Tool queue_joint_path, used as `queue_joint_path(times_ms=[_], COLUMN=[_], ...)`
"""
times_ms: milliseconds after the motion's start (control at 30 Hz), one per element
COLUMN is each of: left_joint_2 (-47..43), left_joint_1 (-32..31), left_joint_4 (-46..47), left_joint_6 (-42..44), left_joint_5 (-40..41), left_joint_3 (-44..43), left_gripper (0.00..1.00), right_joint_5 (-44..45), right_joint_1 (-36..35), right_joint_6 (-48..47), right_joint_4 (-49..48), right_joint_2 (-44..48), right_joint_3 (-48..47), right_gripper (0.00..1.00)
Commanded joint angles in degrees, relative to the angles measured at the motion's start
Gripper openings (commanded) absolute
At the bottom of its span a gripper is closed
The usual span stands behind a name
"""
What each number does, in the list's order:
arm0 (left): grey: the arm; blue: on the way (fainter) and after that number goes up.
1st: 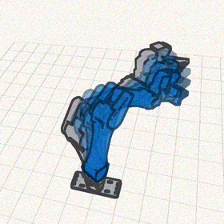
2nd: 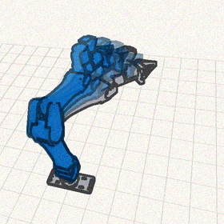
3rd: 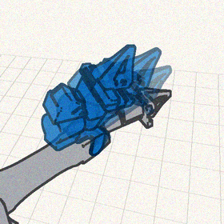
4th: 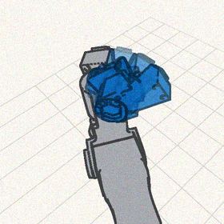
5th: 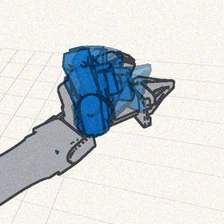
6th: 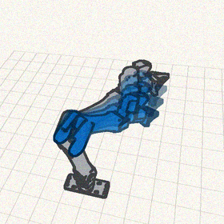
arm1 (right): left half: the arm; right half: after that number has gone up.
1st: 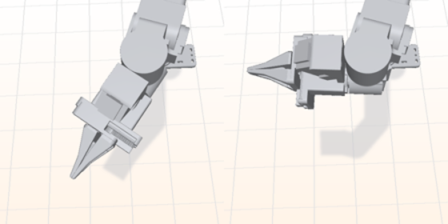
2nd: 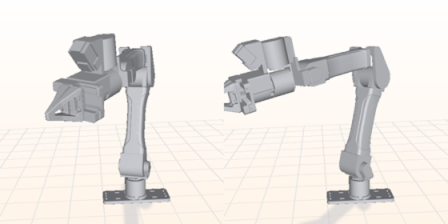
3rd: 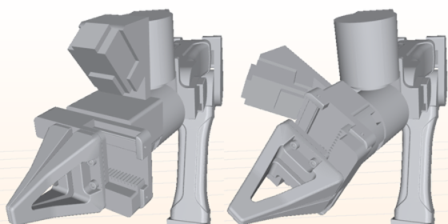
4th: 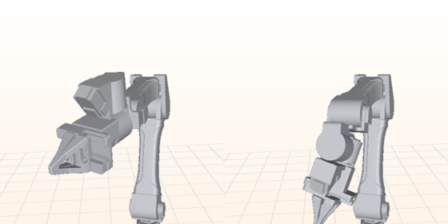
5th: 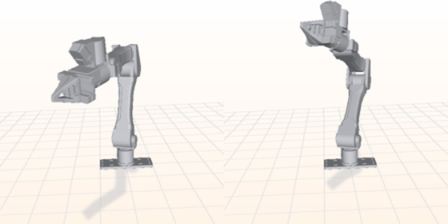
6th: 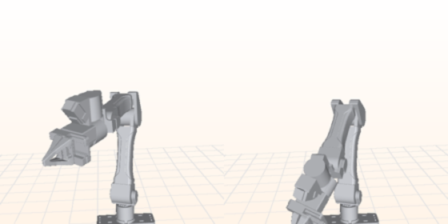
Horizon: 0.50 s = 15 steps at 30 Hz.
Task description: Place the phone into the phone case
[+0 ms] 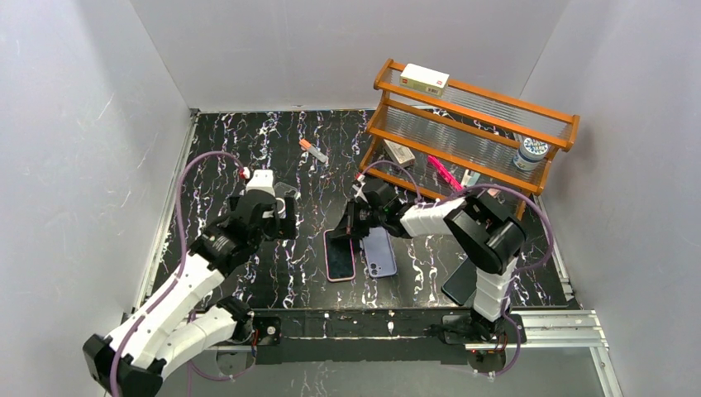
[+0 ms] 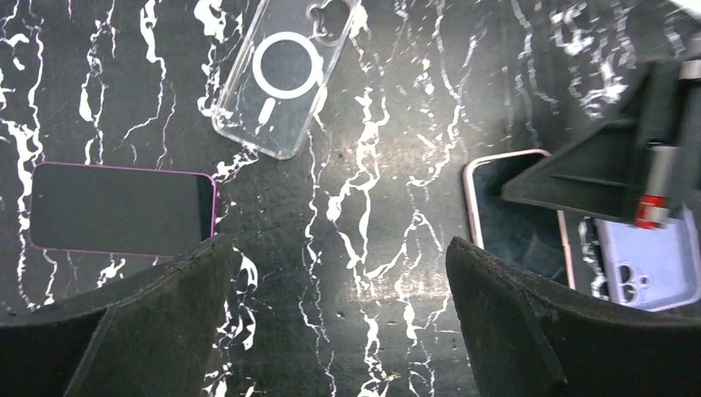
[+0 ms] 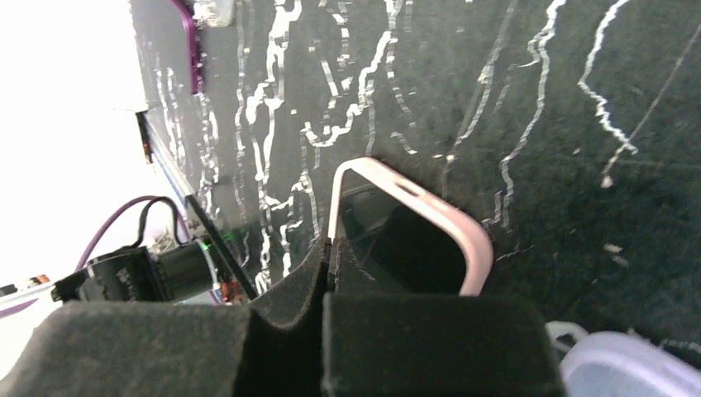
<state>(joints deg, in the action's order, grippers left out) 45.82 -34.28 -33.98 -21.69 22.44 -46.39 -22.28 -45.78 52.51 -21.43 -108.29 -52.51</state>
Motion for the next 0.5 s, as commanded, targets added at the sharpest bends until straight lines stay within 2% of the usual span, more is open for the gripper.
queue_joint_path(times_ms=[0, 167, 367, 467], left_joint_2=[4.8, 12.0, 19.8, 25.1], left_joint_1=[0.3, 1.5, 8.4, 12.1], left_joint_4=[-2.7, -1.2, 1.6, 3.4], left_joint_6=[-0.6, -0.1, 0.0, -0.6], left_joint_5=[4.4, 1.6, -6.0, -10.3], left_joint_3=[-3.2, -6.2, -9.8, -10.7], left_gripper=[0.98, 0.96, 0.9, 0.85], right_joint_5=[-1.6, -0.5, 4.3, 8.6], right_joint_1=[0.2, 0.3, 0.3, 0.3], right_joint_6=[0.2, 1.0, -1.4, -3.4], right_joint_4=[0.9, 1.7, 6.5, 11.1], right_joint_2=[7.7, 16.6, 28.7, 34.2], right_joint_3=[-0.2, 4.3, 9.6, 10.8], right_gripper=[0.07, 0.27, 0.64, 0.72])
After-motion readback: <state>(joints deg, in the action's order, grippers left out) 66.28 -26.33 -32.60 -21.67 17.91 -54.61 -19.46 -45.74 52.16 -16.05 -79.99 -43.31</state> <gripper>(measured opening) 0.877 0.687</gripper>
